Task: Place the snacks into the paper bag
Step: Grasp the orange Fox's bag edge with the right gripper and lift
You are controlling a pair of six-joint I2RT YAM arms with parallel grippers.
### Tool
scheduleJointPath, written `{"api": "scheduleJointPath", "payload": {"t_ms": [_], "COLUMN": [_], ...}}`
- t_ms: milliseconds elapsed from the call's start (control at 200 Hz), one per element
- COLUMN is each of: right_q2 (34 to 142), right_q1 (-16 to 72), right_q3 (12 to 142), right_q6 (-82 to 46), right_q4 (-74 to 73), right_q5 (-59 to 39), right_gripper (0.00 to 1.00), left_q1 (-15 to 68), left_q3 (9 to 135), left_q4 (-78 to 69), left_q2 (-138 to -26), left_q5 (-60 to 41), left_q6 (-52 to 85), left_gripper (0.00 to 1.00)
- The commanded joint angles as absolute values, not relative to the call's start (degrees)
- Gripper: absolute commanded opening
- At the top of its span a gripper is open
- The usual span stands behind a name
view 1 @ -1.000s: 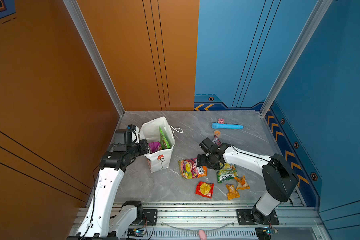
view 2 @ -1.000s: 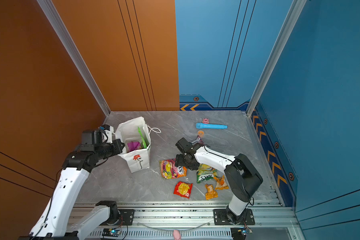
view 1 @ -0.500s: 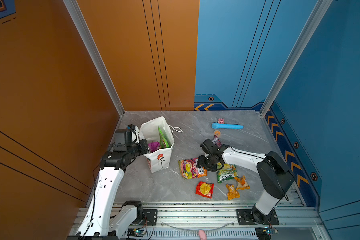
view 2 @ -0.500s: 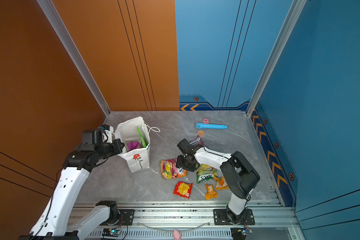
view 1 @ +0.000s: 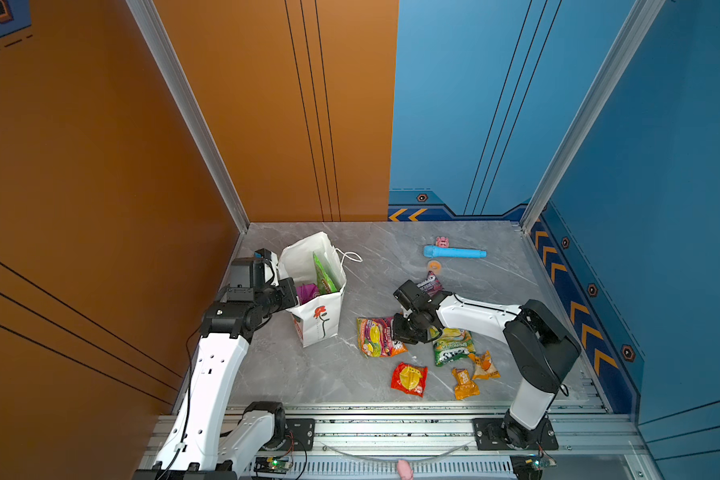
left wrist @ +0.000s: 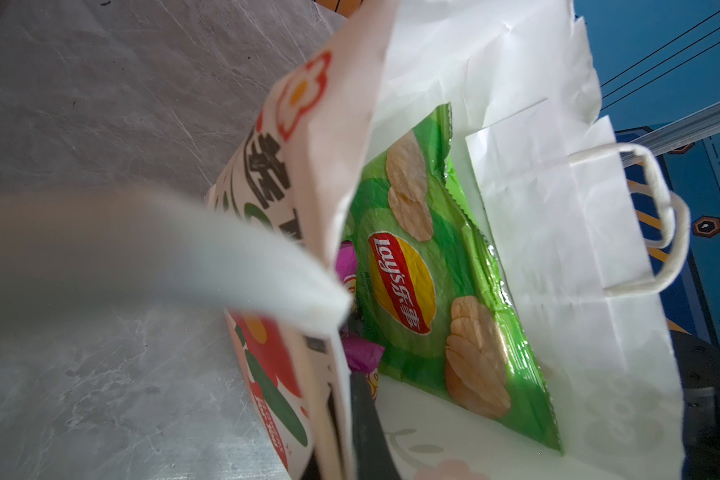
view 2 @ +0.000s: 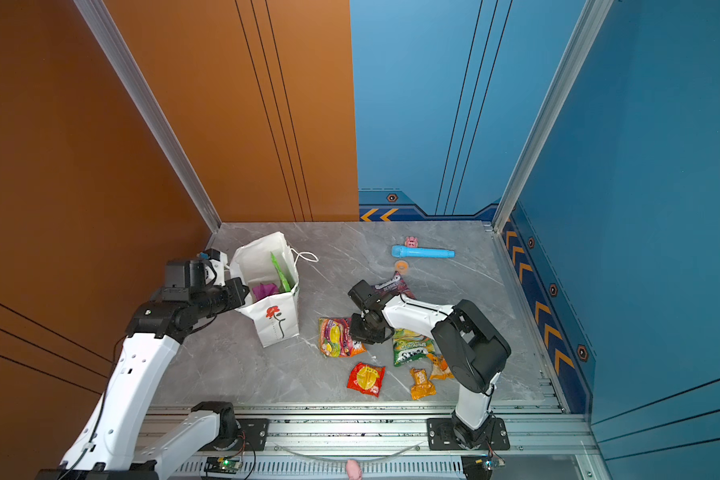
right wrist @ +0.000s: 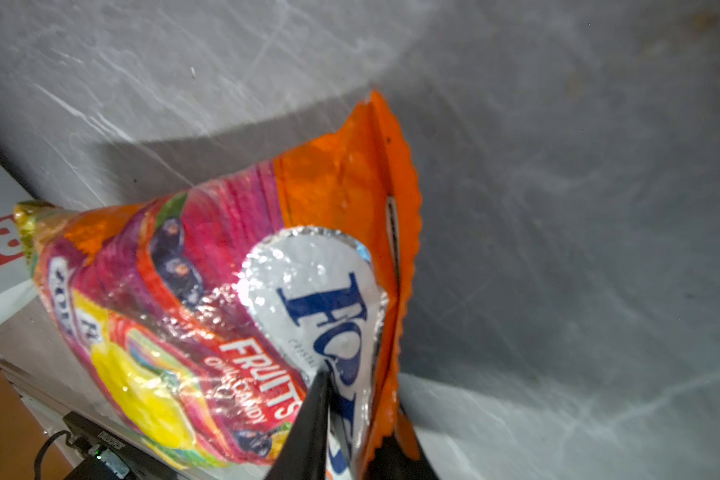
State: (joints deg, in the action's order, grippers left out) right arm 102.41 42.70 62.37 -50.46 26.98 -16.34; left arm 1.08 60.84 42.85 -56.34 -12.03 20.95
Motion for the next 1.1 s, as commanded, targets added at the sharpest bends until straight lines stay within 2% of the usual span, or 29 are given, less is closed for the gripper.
{"api": "scheduleJointPath", "payload": {"t_ms": [0, 105, 315, 751, 1096], "right_q2": [102.13, 100.78, 96.94, 83.28, 81.83], "right_q1": [43.00, 43.06, 42.06, 37.06, 36.89], "right_q3": [63.10, 63.06, 62.71, 68.31, 82.18], "right_q6": [-50.10, -50.19, -50.84, -47.74, -39.06], "right_q4": [29.78, 30.40, 30.86, 35.14, 41.41], "right_q5": [-14.30, -13.47, -11.70, -5.66, -1.56], "right_gripper": [0.14, 0.08, 0.03, 0.01, 0.02], "left_q1": [0.70, 0.70, 0.71, 3.03, 3.82], "left_q3": [60.73, 60.64, 60.81, 60.56, 60.30], "left_q4": [38.32, 38.32, 38.32, 37.44, 36.14], "left_q2": [-56.26, -56.08, -56.62, -55.63, -54.42], "left_q5": [-11.86, -11.85, -13.18, -14.45, -16.78], "left_q6": [19.95, 19.94, 20.10, 19.78, 19.66], "left_gripper": [0.00, 0.00, 0.00, 0.00, 0.00]}}
